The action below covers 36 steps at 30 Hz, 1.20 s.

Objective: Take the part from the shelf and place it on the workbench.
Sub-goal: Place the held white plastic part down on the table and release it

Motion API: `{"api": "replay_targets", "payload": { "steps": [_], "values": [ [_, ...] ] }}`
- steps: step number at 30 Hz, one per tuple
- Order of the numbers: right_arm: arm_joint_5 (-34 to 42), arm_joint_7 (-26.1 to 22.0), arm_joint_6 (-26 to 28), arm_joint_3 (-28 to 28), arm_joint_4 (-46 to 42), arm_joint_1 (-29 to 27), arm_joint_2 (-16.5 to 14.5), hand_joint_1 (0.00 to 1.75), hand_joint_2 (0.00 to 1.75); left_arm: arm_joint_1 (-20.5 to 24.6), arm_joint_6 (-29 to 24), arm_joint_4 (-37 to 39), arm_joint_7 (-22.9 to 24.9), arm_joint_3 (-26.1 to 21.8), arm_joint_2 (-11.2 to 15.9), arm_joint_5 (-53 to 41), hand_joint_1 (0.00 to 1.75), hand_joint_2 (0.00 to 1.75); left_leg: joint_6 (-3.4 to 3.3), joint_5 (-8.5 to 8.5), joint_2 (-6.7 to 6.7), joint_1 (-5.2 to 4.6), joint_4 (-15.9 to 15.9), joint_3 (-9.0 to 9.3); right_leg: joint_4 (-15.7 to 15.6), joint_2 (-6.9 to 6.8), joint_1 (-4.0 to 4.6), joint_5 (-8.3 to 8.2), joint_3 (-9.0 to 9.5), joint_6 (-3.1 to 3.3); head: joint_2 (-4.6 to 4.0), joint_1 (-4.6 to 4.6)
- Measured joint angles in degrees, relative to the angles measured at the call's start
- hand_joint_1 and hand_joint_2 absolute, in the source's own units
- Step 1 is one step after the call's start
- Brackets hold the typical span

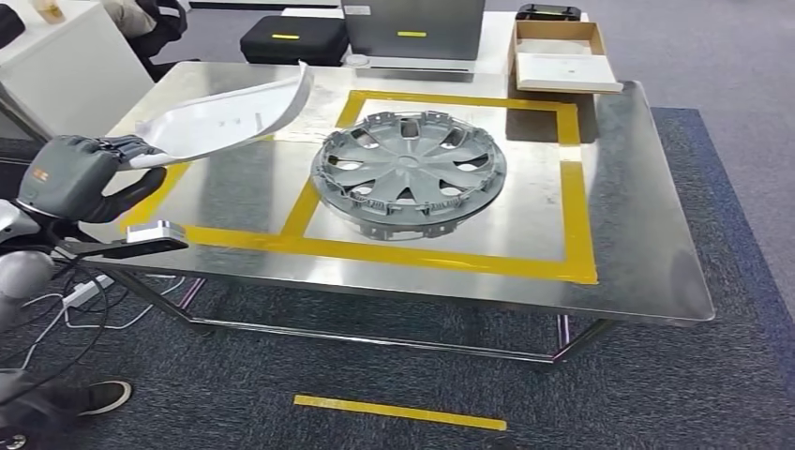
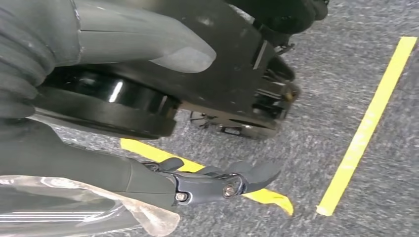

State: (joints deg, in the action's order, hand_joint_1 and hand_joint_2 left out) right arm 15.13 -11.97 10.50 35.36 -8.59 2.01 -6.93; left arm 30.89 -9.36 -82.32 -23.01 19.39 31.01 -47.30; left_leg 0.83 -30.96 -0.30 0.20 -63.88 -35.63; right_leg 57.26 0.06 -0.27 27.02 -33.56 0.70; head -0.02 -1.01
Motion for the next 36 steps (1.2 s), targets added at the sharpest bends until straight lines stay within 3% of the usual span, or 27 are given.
{"api": "replay_targets", "payload": {
  "steps": [2,3,4,6,8,9,13,15,17,18,19,20,23,25,27,29,30,33,34,35,36],
  "values": [
    [0.87,-0.17,-0.22,-0.04,0.00,-0.05,0.00,0.00,1.75,0.04,0.93,2.36,1.11,-1.20,1.40,5.22,1.75,1.75,0.50,-2.90,0.01,0.27,-7.50,-3.56,0.02,0.00,0.00,0.08,0.01,0.20,0.00,-0.05],
    [1.28,-0.25,-0.25,-0.08,0.00,-0.15,0.00,0.00,1.75,-0.23,0.92,3.81,1.38,-2.35,2.12,7.85,1.75,1.75,0.71,-3.20,0.01,0.45,-9.72,-4.76,0.05,0.07,0.00,0.12,0.02,0.25,0.00,-0.05],
    [1.49,-0.28,-0.25,-0.11,0.00,-0.23,0.00,0.00,1.75,-0.47,0.69,5.40,1.39,-3.83,2.98,9.73,1.75,1.75,0.91,-2.24,0.03,0.66,-9.62,-4.94,0.11,0.17,-0.01,0.18,0.03,0.27,0.00,-0.06],
    [1.67,-0.33,-0.24,-0.16,0.00,-0.32,0.00,0.00,1.75,-0.58,0.26,8.56,1.26,-6.91,4.94,11.59,1.75,1.75,1.27,1.71,0.13,1.11,-4.21,-2.87,0.33,0.41,-0.05,0.36,0.09,0.14,0.00,-0.05],
    [2.80,-0.57,-0.28,-0.40,0.00,-0.37,0.08,0.00,1.75,-0.32,0.03,12.32,1.43,-10.19,7.02,12.47,1.75,1.75,1.48,4.12,0.33,1.27,2.38,-0.09,0.66,0.61,0.09,0.64,-0.05,-0.31,0.00,-0.20],
    [3.86,-0.83,-0.33,-0.76,0.00,-0.42,0.13,0.00,1.75,-0.24,-0.16,14.31,1.70,-11.86,8.00,12.96,1.75,1.75,1.34,4.56,0.37,1.23,4.49,0.74,0.81,0.67,0.20,0.75,-0.18,-0.59,0.00,-0.27],
    [6.81,-1.63,-0.43,-2.74,-0.01,-0.66,0.24,0.00,1.75,-0.09,-1.39,21.10,2.74,-18.13,10.67,14.65,1.75,1.75,-0.12,4.22,0.22,1.07,4.92,0.76,1.46,0.56,0.32,1.40,-0.89,-1.50,0.00,-0.41],
    [7.21,-1.80,-0.41,-3.41,-0.02,-0.54,0.26,0.00,1.75,0.62,-2.18,23.88,3.58,-20.59,11.26,14.81,1.75,1.75,-0.95,4.26,0.19,1.09,5.04,0.83,5.64,0.37,0.29,3.84,-2.97,-1.80,0.00,-0.25],
    [7.70,-1.96,-0.38,-4.03,-0.02,-0.36,0.26,0.00,1.75,1.37,-3.80,26.99,5.29,-22.21,11.37,14.52,1.75,1.75,-1.41,4.17,0.15,0.78,5.03,0.84,13.36,0.29,0.29,7.18,-6.68,-1.73,0.00,-0.12],
    [8.01,-1.98,-0.35,-4.37,-0.02,-0.31,0.26,0.00,1.75,1.56,-5.25,28.86,5.98,-23.05,11.36,14.47,1.75,1.75,-1.51,4.14,0.15,0.56,5.03,0.85,16.51,0.28,0.32,8.13,-8.34,-1.58,0.00,-0.10],
    [8.32,-1.98,-0.29,-4.70,-0.02,-0.30,0.26,0.00,1.75,1.62,-7.05,30.77,6.40,-24.04,11.32,14.69,1.75,1.75,-1.57,4.12,0.15,0.35,5.02,0.87,17.76,0.29,0.42,8.07,-9.13,-1.36,0.00,-0.11],
    [8.57,-1.93,-0.22,-5.01,-0.02,-0.31,0.26,0.00,1.75,1.60,-8.97,32.56,6.48,-25.18,11.26,15.15,1.75,1.75,-1.62,4.10,0.15,0.13,5.02,0.92,16.83,0.30,0.56,6.97,-8.82,-1.01,0.00,-0.13],
    [8.98,-1.75,-0.03,-5.83,-0.02,-0.27,0.30,0.00,1.75,1.49,-13.33,36.97,5.54,-29.03,10.67,16.63,1.75,1.75,-1.69,4.00,0.11,-0.26,4.99,1.06,5.36,0.41,1.31,1.77,-3.04,0.68,0.00,-0.18],
    [9.04,-1.66,0.02,-6.17,-0.02,-0.21,0.35,0.00,1.75,1.35,-14.23,39.16,5.06,-30.78,10.09,16.92,1.75,1.75,-1.42,4.08,0.03,-0.11,5.02,0.98,1.33,0.40,1.72,1.00,-0.69,1.23,0.00,-0.19],
    [9.06,-1.60,0.05,-6.33,-0.03,-0.19,0.36,0.00,1.75,0.97,-14.47,40.55,5.16,-31.81,9.74,16.99,1.75,1.75,-0.87,4.21,-0.03,0.11,5.20,0.94,0.60,0.32,1.79,0.78,-0.22,1.18,0.00,-0.15],
    [9.08,-1.57,0.16,-6.51,-0.05,-0.14,0.32,0.00,1.75,0.71,-14.82,41.42,5.46,-32.85,9.61,17.11,1.75,1.75,-0.30,3.32,-0.02,0.24,4.23,0.63,-0.65,0.24,1.51,0.14,0.43,1.28,0.00,-0.28],
    [9.08,-1.57,0.20,-6.62,-0.07,-0.13,0.31,0.00,1.75,0.79,-15.03,41.82,5.57,-33.40,9.55,17.19,1.75,1.75,0.04,2.10,0.00,0.30,2.31,-0.09,-1.29,0.19,1.31,-0.17,0.82,1.32,0.00,-0.37],
    [9.09,-1.49,0.25,-6.89,-0.08,-0.19,0.31,0.00,1.75,0.69,-15.78,43.04,5.52,-34.69,8.94,17.70,1.75,1.75,1.14,-2.18,0.04,0.88,-7.40,-4.29,-1.61,0.11,1.07,-0.24,1.33,1.27,0.00,-0.50],
    [9.09,-1.38,0.26,-6.96,-0.08,-0.20,0.31,0.00,1.75,0.36,-16.11,43.36,5.36,-35.09,8.65,18.00,1.75,1.75,1.48,-2.31,0.06,1.17,-8.97,-5.10,-1.53,0.09,0.97,-0.16,1.37,1.17,0.00,-0.52],
    [9.08,-1.18,0.25,-7.03,-0.08,-0.19,0.31,0.00,1.75,0.00,-16.55,43.64,5.10,-35.61,8.38,18.27,1.75,1.75,1.81,-1.39,0.09,1.49,-8.48,-4.97,-1.37,0.09,0.83,-0.04,1.37,1.00,0.00,-0.51],
    [9.03,-0.90,0.24,-7.10,-0.08,-0.20,0.31,0.00,1.75,-0.30,-17.01,43.87,4.83,-36.17,8.16,18.46,1.75,1.75,2.17,0.40,0.14,1.83,-5.95,-3.83,-1.10,0.10,0.65,0.12,1.35,0.76,0.00,-0.51]
  ]
}}
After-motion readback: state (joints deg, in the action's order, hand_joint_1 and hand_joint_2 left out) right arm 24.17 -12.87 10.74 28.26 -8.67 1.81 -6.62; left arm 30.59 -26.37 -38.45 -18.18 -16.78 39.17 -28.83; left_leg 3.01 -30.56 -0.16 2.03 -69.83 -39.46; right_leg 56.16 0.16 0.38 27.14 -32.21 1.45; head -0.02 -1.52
